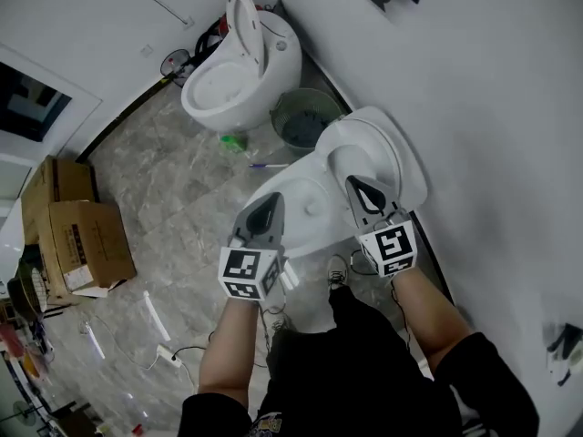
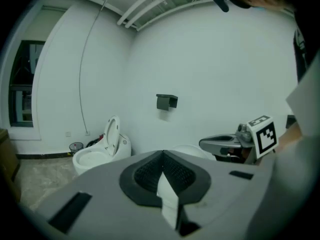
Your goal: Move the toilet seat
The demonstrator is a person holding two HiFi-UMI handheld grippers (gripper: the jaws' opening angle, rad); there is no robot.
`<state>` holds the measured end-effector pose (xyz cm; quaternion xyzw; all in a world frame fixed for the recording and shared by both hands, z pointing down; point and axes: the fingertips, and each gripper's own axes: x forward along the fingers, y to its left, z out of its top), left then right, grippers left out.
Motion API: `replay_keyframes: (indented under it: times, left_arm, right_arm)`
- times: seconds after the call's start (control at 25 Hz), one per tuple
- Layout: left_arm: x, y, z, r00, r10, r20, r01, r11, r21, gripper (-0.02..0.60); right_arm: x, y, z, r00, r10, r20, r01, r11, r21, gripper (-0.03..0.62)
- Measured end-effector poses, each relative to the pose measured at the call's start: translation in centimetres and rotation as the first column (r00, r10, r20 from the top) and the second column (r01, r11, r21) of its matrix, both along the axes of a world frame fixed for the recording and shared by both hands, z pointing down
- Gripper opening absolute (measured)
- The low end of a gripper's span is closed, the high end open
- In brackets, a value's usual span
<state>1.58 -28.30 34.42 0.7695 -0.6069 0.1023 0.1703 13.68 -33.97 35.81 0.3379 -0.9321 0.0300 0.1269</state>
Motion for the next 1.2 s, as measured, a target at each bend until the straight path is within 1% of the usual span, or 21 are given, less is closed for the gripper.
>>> replay_keyframes:
  times: [0.08,0.16,0.28,0.36,0.48,0.56,0.68,0.8,0.92,1.0,1.08,1.2]
  left_arm:
    - [-1.7,3.3,-1.0,1.0,-0.009,0.027,0.009,1.0,0.022,0.006]
    - [-3.7,6.7,-1.7,0.999,-0.026,0.046,0.024,0.999,0.044,0.005]
    - [-7.1,12.2,-2.6,0.997,-0.046,0.063,0.042,0.997,0.065,0.005]
    - [-9.7,16.2,-2.9,0.996,-0.06,0.067,0.055,0.995,0.08,0.006]
    - [-13.0,21.7,-3.6,0.996,-0.084,0.03,0.081,0.993,0.081,0.005]
    - [-14.6,25.0,-3.9,0.996,-0.088,-0.002,0.088,0.993,0.074,0.006]
    - [-15.7,29.4,-4.6,0.998,-0.06,-0.036,0.062,0.996,0.063,0.005]
    - [-15.7,32.8,-5.4,0.999,-0.006,-0.047,0.009,0.998,0.063,0.006]
    - [-14.4,35.4,-5.7,0.996,0.052,-0.067,-0.049,0.997,0.056,0.006]
    - [-12.7,36.5,-5.7,0.991,0.096,-0.09,-0.091,0.994,0.057,0.006]
    - [-10.5,37.2,-5.5,0.985,0.141,-0.1,-0.135,0.989,0.064,0.006]
    - [-6.3,38.6,-5.2,0.97,0.222,-0.1,-0.22,0.975,0.029,0.006]
  right_arm:
    - [-2.0,2.6,-0.7,0.999,-0.042,0.018,0.042,0.999,-0.022,0.006]
    - [-3.9,5.3,-1.5,0.997,-0.063,0.044,0.065,0.997,-0.043,0.006]
    - [-6.7,9.9,-2.6,0.995,-0.059,0.085,0.066,0.994,-0.082,0.005]
    - [-8.5,13.5,-3.4,0.994,-0.056,0.092,0.064,0.993,-0.097,0.005]
    - [-10.9,18.9,-4.5,0.995,-0.053,0.08,0.061,0.994,-0.093,0.006]
    - [-12.1,22.3,-5.2,0.996,-0.044,0.078,0.051,0.995,-0.09,0.006]
    - [-13.3,27.3,-6.5,0.997,-0.032,0.068,0.038,0.996,-0.077,0.006]
    - [-13.9,31.7,-7.6,0.999,-0.036,0.033,0.038,0.998,-0.046,0.006]
    - [-13.3,35.2,-8.3,1.0,-0.022,0.007,0.022,0.999,-0.025,0.006]
    - [-12.3,36.8,-8.9,1.0,0.003,0.009,-0.003,1.0,-0.02,0.006]
    - [-10.8,38.0,-9.5,0.999,0.029,0.013,-0.029,0.999,-0.017,0.006]
    - [-7.7,39.5,-9.6,0.998,0.065,0.012,-0.065,0.998,-0.028,0.005]
